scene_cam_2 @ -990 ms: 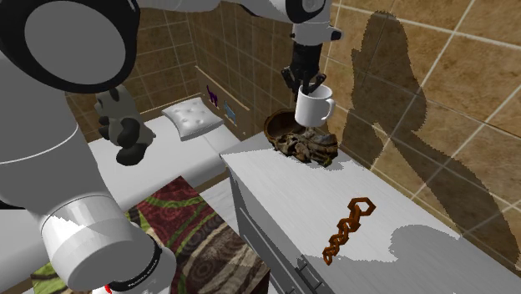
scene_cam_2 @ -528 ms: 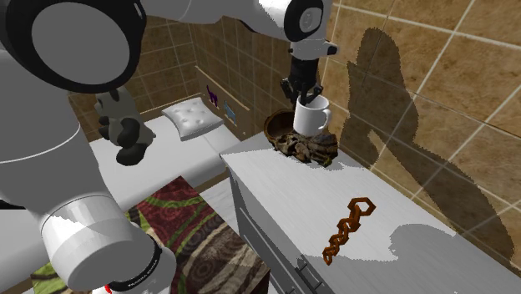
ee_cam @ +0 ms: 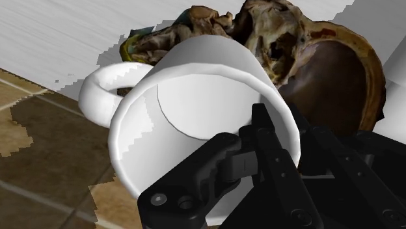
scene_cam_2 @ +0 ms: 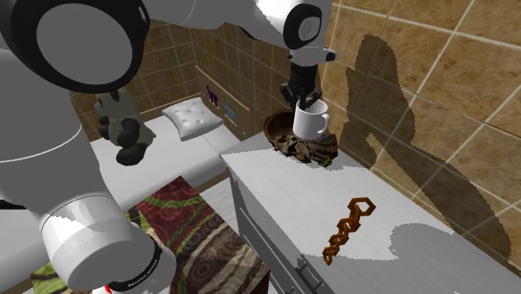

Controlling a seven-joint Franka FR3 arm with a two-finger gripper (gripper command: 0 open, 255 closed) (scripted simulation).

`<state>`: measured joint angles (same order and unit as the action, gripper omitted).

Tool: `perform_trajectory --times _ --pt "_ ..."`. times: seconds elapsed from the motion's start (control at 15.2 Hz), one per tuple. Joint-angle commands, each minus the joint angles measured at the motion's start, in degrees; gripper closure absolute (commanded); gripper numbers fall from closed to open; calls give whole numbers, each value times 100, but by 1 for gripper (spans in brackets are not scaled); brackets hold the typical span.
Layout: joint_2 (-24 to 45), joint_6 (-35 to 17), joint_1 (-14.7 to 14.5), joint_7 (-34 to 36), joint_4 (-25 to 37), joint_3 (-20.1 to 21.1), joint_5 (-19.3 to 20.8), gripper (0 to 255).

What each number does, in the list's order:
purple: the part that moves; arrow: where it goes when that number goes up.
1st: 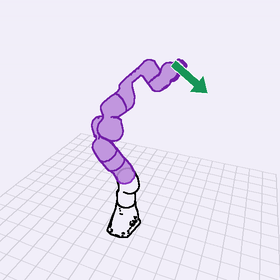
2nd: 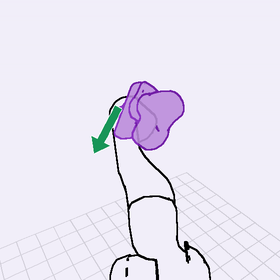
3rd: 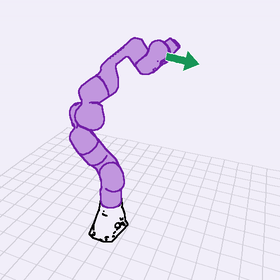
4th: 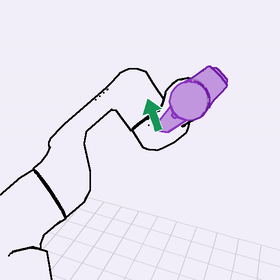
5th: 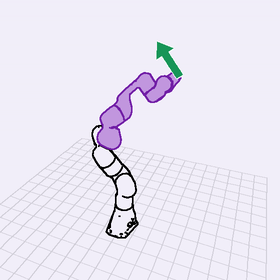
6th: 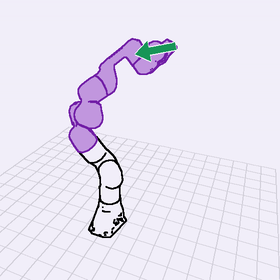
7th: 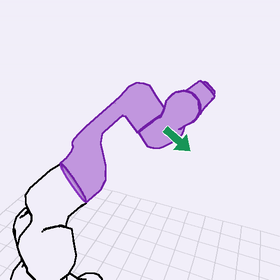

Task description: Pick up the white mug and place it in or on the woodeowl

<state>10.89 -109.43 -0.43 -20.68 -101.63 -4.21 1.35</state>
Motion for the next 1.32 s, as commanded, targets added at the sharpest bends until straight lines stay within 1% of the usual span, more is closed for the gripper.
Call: perform_trajectory --times 0.0,0.07,0.13,0.46,0.73,1.25 --pt "-1 -2 0 0 0 0 0 255" --pt "-1 -2 0 0 0 0 0 255" --pt "-1 -2 0 -1 1 0 0 0" --pt "-1 -2 0 0 0 0 0 0" --pt "-62 710 -10 -1 652 5 0 0" --pt "-62 710 -10 -1 652 5 0 0"
